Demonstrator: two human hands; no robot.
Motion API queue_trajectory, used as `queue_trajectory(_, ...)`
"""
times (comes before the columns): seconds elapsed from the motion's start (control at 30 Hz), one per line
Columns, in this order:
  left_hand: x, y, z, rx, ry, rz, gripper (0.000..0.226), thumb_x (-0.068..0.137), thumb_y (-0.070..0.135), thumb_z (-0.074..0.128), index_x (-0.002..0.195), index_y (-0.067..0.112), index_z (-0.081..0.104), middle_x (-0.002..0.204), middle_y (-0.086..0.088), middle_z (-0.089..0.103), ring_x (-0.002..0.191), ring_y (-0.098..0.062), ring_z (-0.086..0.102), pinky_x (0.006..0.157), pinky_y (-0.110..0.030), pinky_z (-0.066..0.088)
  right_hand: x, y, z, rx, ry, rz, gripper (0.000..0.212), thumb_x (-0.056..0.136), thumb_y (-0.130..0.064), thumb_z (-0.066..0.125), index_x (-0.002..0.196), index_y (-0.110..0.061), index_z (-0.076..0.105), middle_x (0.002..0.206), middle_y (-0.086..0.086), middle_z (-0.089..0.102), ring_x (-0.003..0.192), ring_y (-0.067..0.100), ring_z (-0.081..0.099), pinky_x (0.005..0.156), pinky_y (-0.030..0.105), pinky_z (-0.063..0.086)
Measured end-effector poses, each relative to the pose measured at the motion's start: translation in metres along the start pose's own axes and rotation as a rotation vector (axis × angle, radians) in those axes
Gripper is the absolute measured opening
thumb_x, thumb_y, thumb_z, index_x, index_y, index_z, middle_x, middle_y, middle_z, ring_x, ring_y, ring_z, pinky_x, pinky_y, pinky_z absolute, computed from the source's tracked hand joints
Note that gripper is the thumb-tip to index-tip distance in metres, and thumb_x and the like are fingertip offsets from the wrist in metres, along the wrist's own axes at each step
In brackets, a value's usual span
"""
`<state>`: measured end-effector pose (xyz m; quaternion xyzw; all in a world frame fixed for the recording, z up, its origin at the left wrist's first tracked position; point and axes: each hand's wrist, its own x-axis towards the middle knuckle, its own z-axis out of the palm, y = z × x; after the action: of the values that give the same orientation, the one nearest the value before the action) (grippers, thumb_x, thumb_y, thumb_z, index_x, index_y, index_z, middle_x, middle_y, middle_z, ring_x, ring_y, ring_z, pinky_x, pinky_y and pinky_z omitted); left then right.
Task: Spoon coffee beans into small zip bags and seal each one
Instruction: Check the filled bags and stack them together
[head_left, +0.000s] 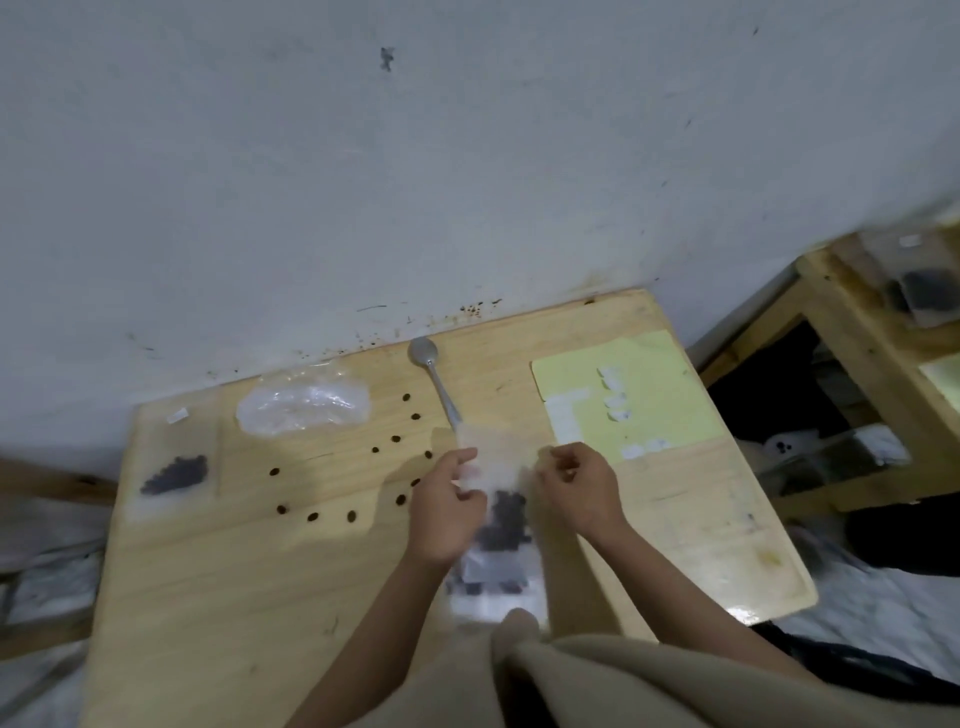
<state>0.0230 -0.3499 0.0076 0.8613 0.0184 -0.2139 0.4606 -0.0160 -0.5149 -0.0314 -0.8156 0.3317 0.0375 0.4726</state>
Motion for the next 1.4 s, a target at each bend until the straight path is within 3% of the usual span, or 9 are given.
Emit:
queue_trajectory(0.17, 0.001, 0.007, -0.005, -0.131, 0.06, 0.017, 0.048, 0.08, -0.007, 0.053, 0.119, 0.021, 0.061, 0.105, 0.005, 0.066, 0.054, -0.01, 0.047, 0.052, -0.018, 0.045, 0.049, 0.006, -0.052, 0.053, 0.241, -0.022, 0.02, 0.086, -0.018, 0.063, 0.101, -0.006, 0.066, 0.087, 0.008, 0.066, 0.075, 0.022, 0.06, 0.07, 0.026, 0.041)
queue_trajectory(0.27, -0.003, 0.014, -0.008, -0.185, 0.14, 0.101, 0.033, 0.078, 0.012, 0.059, 0.108, 0.026, 0.064, 0.1, 0.01, 0.068, 0.068, -0.006, 0.058, 0.063, -0.015, 0.046, 0.082, 0.009, -0.078, -0.001, 0.345, -0.03, 0.025, 0.088, -0.017, 0.06, 0.106, -0.001, 0.066, 0.091, 0.013, 0.068, 0.082, 0.028, 0.062, 0.07, 0.025, 0.039)
queue_trajectory(0.37, 0.0, 0.025, -0.008, -0.205, 0.185, 0.099, 0.024, 0.084, 0.006, 0.068, 0.104, 0.019, 0.066, 0.106, 0.011, 0.067, 0.099, -0.005, 0.063, 0.083, -0.016, 0.046, 0.116, 0.014, -0.086, -0.106, 0.294, -0.007, 0.027, 0.089, -0.016, 0.058, 0.11, -0.001, 0.066, 0.094, 0.016, 0.068, 0.083, 0.031, 0.063, 0.066, 0.024, 0.04)
queue_trajectory(0.53, 0.009, 0.048, -0.005, -0.185, 0.2, 0.124, 0.025, 0.083, 0.005, 0.069, 0.091, 0.028, 0.064, 0.099, 0.012, 0.068, 0.097, -0.007, 0.064, 0.087, -0.021, 0.048, 0.146, 0.011, -0.076, -0.206, 0.22, 0.011, 0.014, 0.082, -0.021, 0.06, 0.07, -0.019, 0.066, 0.083, 0.012, 0.058, 0.072, 0.031, 0.056, 0.058, 0.026, 0.036)
queue_trajectory(0.77, 0.022, 0.06, -0.004, -0.18, 0.16, 0.076, 0.021, 0.086, 0.009, 0.067, 0.1, 0.024, 0.065, 0.106, 0.013, 0.065, 0.104, -0.008, 0.061, 0.095, -0.045, 0.049, 0.141, -0.002, -0.081, -0.115, 0.222, -0.023, 0.012, 0.086, -0.011, 0.057, 0.091, -0.008, 0.067, 0.091, 0.007, 0.067, 0.082, 0.023, 0.06, 0.069, 0.029, 0.045)
queue_trajectory(0.9, 0.021, 0.066, -0.007, -0.211, 0.124, 0.121, 0.031, 0.088, 0.005, 0.062, 0.111, 0.026, 0.062, 0.115, 0.024, 0.058, 0.113, 0.006, 0.051, 0.105, -0.037, 0.042, 0.095, -0.038, -0.091, 0.28, 0.21, -0.09, 0.009, 0.08, -0.015, 0.071, 0.075, -0.012, 0.064, 0.073, -0.002, 0.064, 0.07, 0.013, 0.06, 0.067, 0.028, 0.051)
queue_trajectory(1.03, 0.014, 0.068, -0.011, -0.274, 0.055, 0.157, 0.043, 0.089, -0.001, 0.059, 0.121, 0.027, 0.059, 0.123, 0.025, 0.055, 0.119, 0.013, 0.045, 0.108, -0.023, 0.034, 0.04, -0.077, -0.076, 0.435, 0.041, -0.2, 0.017, 0.071, -0.011, 0.081, 0.065, -0.012, 0.065, 0.063, 0.001, 0.062, 0.06, 0.009, 0.056, 0.06, 0.018, 0.049)
queue_trajectory(1.17, 0.001, 0.067, -0.02, -0.341, 0.026, 0.197, 0.045, 0.088, -0.001, 0.058, 0.122, 0.028, 0.06, 0.127, 0.014, 0.058, 0.122, 0.002, 0.049, 0.104, -0.022, 0.038, 0.004, -0.1, -0.051, 0.392, -0.084, -0.263, 0.016, 0.069, -0.014, 0.083, 0.067, -0.012, 0.066, 0.063, -0.002, 0.062, 0.058, 0.007, 0.054, 0.058, 0.017, 0.046)
queue_trajectory(1.4, -0.03, 0.05, -0.056, -0.578, 0.133, 0.183, 0.026, 0.089, 0.011, 0.062, 0.107, 0.029, 0.064, 0.112, 0.005, 0.068, 0.107, -0.005, 0.062, 0.09, -0.02, 0.048, -0.043, -0.134, -0.011, 0.217, -0.049, -0.374, 0.017, 0.07, -0.017, 0.081, 0.067, -0.015, 0.064, 0.063, -0.006, 0.064, 0.055, 0.001, 0.055, 0.056, 0.014, 0.044)
